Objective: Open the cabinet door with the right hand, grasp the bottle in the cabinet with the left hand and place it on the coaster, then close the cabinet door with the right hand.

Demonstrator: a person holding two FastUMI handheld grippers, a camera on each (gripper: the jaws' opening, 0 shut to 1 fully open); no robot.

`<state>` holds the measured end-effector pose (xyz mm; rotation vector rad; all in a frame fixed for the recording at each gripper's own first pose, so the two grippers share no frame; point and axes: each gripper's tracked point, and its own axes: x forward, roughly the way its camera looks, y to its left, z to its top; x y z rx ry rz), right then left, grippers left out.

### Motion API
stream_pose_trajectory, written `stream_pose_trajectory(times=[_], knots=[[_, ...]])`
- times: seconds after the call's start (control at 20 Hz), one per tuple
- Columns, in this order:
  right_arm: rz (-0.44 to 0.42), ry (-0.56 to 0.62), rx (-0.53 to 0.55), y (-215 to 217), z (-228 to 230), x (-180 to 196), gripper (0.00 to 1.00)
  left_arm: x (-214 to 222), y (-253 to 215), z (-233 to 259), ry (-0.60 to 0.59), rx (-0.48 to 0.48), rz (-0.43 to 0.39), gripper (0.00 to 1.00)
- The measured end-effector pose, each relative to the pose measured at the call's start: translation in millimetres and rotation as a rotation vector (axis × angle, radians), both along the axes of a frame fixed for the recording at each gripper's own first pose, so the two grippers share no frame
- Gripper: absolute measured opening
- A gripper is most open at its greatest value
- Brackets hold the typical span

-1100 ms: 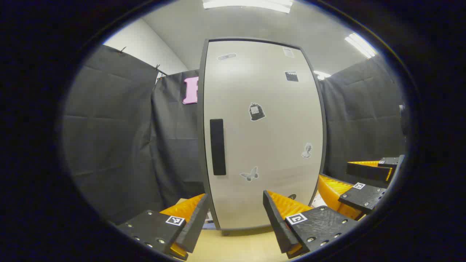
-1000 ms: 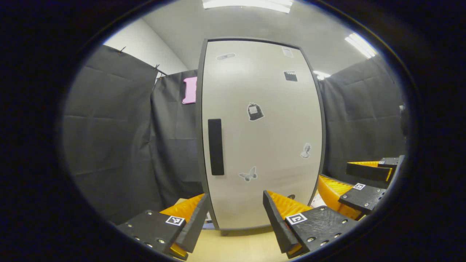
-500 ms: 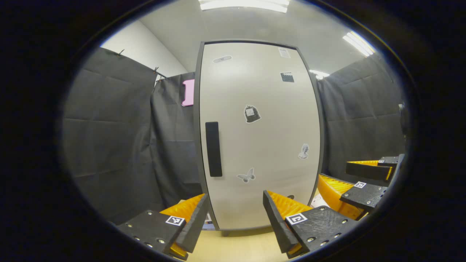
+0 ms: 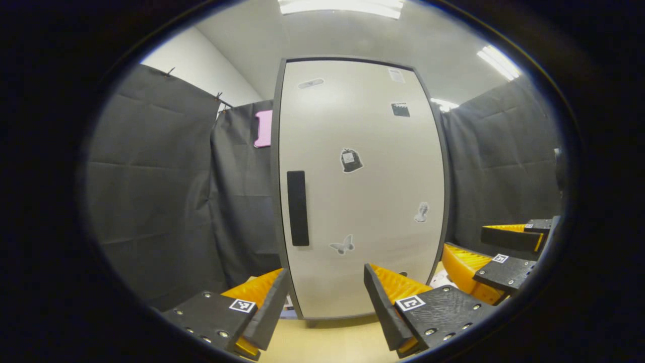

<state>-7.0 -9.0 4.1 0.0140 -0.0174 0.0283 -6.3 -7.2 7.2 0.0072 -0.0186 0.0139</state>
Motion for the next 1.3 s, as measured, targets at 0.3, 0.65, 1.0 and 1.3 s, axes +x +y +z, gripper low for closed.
stream_pose_trajectory(times=[0.3,0.65,1.0,1.3], knots=[[0.003,-0.007,-0.002,-1,3,4,0.94,1,2,-1,0.002,-0.002,0.002,0.89],[0.016,-0.032,-0.026,6,15,14,0.94,-1,14,2,-0.009,0.002,0.022,0.89],[0.057,-0.073,-0.039,30,35,31,0.94,-14,44,2,-0.016,0.004,0.068,0.83],[0.135,-0.115,-0.055,73,52,50,0.95,-36,86,-8,-0.001,0.001,0.157,0.83]])
